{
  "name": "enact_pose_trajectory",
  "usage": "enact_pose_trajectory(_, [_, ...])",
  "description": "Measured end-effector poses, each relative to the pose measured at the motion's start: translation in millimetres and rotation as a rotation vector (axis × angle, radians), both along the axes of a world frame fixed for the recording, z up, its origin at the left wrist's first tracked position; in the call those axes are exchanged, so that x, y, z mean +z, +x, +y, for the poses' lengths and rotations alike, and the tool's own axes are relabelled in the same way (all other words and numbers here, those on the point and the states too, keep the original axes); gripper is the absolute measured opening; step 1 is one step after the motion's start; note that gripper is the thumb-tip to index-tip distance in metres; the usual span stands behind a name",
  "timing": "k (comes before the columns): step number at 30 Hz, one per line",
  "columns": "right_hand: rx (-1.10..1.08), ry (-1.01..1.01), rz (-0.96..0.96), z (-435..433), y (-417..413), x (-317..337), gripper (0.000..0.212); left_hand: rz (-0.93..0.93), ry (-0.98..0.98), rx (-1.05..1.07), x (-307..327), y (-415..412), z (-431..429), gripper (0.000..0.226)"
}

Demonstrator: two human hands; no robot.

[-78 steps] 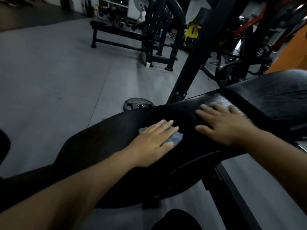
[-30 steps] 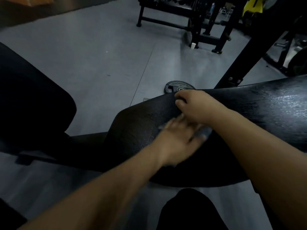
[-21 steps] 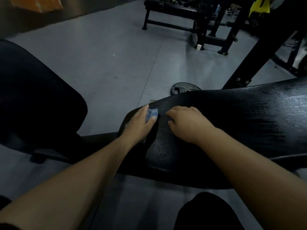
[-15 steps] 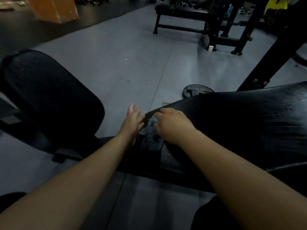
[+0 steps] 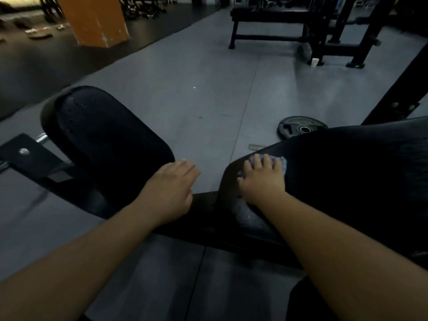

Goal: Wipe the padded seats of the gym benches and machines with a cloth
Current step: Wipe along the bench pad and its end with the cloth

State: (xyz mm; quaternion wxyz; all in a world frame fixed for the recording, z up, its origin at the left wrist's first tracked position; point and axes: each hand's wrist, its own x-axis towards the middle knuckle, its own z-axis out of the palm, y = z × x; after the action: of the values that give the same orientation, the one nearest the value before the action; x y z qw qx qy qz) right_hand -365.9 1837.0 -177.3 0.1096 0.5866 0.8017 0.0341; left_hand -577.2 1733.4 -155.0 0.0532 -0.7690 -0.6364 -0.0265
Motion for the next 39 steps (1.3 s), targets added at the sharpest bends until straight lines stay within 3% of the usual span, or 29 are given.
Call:
enact_pose_trajectory(2, [0.036,-0.014,-0.015,9.7,-19.0,-7.9,0.058,0.123,-0.006,-0.004,5.7,-8.6,0.4,0.05])
enact_pose_trajectory(5, [0.266,-0.023,0.004,-24.3,-46.1,-25.6,0.042,0.257,-0.011,0.018,18.1,-25.5,3.3,0.05])
enact_pose_trajectory(8, [0.484,-0.166,-0.04,-69.5,-55.7,-23.3,0.032,0.332,-0.036,0.023,29.4,-41.1,4.3,0.053])
enact_pose_trajectory(9, [0.532,-0.238,0.033,-78.5,-59.2,-20.9,0.031,0.343,-0.041,0.019,32.4,-45.2,4.5,0.054])
enact_pose_trajectory(12, [0.395,-0.387,0.616,-75.4,-85.7,-2.8,0.028,0.372,-0.045,0.02,43.7,-57.2,1.3,0.053])
enact_pose_trajectory(15, [0.02,-0.355,1.267,-51.5,-128.8,10.7,0.032,0.447,-0.021,0.01,57.9,-75.4,-6.0,0.046])
enact_pose_trajectory(17, [-0.251,-0.385,1.591,-34.8,-161.7,14.2,0.03,0.507,-0.018,0.012,69.4,-89.0,-11.1,0.047])
enact_pose_trajectory(19, [-0.367,-0.411,1.779,-19.6,-195.2,10.0,0.033,0.566,-0.009,0.029,80.1,-104.0,-13.1,0.052])
enact_pose_trajectory(21, [-0.4,-0.455,1.771,-16.8,-229.1,-1.3,0.048,0.616,-0.014,0.056,85.4,-119.6,-12.1,0.057])
enact_pose_trajectory(24, [-0.138,-0.293,1.409,-66.2,-267.8,-37.7,0.061,0.655,-0.036,0.093,86.2,-137.1,-7.3,0.059])
enact_pose_trajectory(27, [0.063,-0.247,1.429,-105.5,-255.8,-63.2,0.076,0.667,-0.036,0.085,82.9,-151.6,-3.1,0.061])
enact_pose_trajectory(29, [-0.006,-0.197,1.374,-78.7,-253.3,-76.2,0.067,0.666,-0.024,0.055,80.4,-158.4,-2.1,0.06])
enact_pose_trajectory(32, [-0.294,-0.271,1.369,-14.0,-270.1,-62.6,0.053,0.66,0.014,0.039,81.7,-164.3,-1.5,0.06])
enact_pose_trajectory(34, [-0.183,-0.232,1.365,-15.1,-283.2,-48.1,0.051,0.668,0.037,0.046,87.5,-168.5,2.2,0.061])
enact_pose_trajectory(37, [0.224,-0.058,1.398,-68.0,-270.3,-62.0,0.051,0.682,0.051,0.071,98.0,-178.4,7.9,0.062])
enact_pose_trajectory(39, [0.204,-0.092,1.451,-77.3,-251.0,-85.4,0.053,0.684,0.048,0.099,102.8,-183.9,7.1,0.065])
